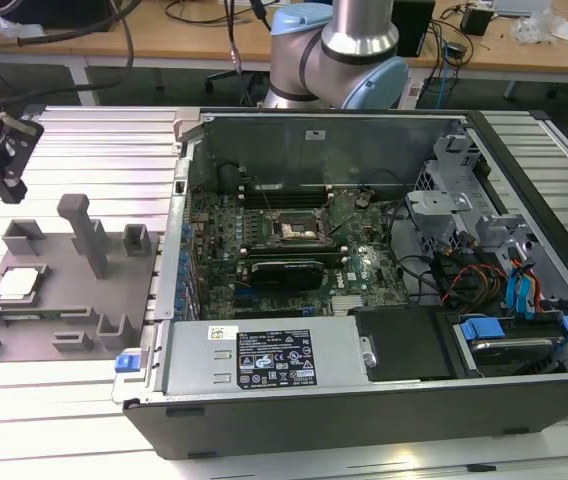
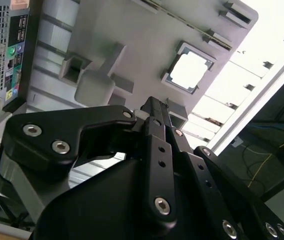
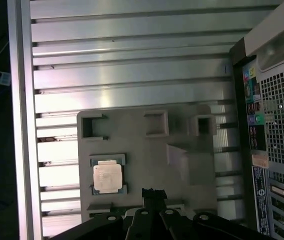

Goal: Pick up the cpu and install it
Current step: 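Reach for the cpu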

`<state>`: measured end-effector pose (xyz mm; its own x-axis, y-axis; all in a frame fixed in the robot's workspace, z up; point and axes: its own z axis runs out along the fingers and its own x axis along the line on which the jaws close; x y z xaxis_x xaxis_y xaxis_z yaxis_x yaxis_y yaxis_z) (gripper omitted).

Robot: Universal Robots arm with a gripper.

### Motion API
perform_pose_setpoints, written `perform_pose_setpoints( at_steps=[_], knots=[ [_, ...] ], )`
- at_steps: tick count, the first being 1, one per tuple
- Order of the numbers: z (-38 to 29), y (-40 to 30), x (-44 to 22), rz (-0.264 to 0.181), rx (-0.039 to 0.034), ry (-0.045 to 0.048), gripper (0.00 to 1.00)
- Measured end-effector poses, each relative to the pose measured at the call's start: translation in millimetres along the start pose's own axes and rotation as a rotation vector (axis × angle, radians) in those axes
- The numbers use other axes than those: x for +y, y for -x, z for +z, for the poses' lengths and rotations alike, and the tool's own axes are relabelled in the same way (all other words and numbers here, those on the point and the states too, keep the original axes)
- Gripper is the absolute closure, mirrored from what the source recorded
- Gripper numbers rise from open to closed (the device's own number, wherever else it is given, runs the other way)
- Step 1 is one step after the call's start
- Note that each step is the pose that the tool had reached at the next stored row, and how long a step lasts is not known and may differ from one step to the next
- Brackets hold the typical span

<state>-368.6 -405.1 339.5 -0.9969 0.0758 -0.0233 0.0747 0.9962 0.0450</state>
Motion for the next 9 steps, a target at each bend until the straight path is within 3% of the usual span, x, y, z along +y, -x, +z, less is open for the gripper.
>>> perform_pose_setpoints(
  at_steps=[6,9],
  knots=[
    [13.5,-7.8,-6.1,0.000,0.0001,0.0000,0.89],
    [16.2,-8.4,-7.3,0.000,0.0002,-0.0001,0.89]
  ],
)
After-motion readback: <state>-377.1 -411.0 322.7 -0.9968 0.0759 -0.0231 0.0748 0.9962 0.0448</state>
